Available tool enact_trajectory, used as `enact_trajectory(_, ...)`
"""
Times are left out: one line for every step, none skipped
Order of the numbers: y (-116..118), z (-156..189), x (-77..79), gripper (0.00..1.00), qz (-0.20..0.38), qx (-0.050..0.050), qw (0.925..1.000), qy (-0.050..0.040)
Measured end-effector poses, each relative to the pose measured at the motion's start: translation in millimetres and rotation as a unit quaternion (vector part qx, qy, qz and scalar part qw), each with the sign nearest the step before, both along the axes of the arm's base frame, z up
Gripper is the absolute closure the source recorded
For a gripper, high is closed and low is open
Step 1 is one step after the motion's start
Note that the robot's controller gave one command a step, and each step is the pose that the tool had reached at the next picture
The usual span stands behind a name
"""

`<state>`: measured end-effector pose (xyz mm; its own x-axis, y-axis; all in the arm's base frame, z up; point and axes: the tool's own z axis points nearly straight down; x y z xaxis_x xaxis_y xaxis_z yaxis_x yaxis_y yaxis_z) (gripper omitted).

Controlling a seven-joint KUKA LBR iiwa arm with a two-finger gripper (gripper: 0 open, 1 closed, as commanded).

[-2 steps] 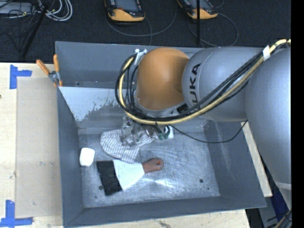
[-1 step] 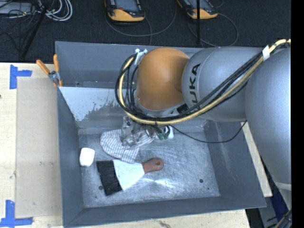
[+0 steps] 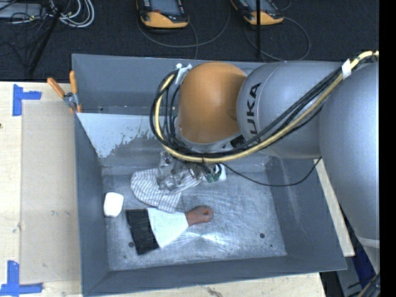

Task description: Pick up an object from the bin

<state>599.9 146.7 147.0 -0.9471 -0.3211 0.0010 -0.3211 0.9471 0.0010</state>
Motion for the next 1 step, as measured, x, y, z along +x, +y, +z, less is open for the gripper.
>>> enact_trajectory(-12.1,126.2,-3.8,1.00,0.208,0.000,0.9782,-0.0046)
